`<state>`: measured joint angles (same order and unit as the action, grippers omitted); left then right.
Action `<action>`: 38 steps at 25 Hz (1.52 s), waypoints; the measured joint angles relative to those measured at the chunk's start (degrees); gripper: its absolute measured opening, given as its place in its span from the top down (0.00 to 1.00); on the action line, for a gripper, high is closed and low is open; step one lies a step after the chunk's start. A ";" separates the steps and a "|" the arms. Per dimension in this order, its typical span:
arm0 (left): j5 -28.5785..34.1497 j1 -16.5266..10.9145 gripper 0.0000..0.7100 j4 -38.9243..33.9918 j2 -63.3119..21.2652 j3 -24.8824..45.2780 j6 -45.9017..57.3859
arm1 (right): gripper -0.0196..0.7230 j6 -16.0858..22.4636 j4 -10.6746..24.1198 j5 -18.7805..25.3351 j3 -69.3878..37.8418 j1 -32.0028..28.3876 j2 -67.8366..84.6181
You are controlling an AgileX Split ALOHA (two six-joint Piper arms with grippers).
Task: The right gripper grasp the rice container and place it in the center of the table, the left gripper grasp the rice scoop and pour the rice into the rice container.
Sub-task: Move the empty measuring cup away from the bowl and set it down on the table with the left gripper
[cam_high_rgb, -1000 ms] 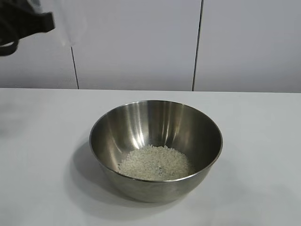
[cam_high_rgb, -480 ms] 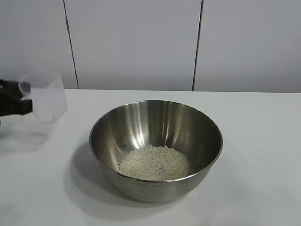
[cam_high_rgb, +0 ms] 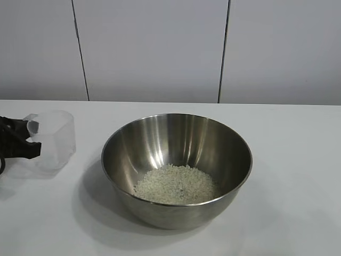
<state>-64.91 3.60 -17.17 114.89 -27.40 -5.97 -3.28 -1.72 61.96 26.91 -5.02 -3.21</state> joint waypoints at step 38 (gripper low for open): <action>11.90 0.00 0.55 -0.22 0.00 1.75 2.41 | 0.20 0.18 0.00 -0.06 0.00 0.00 0.00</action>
<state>-53.01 3.60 -17.39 114.89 -25.65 -3.56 -3.09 -1.72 61.89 26.91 -5.02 -3.21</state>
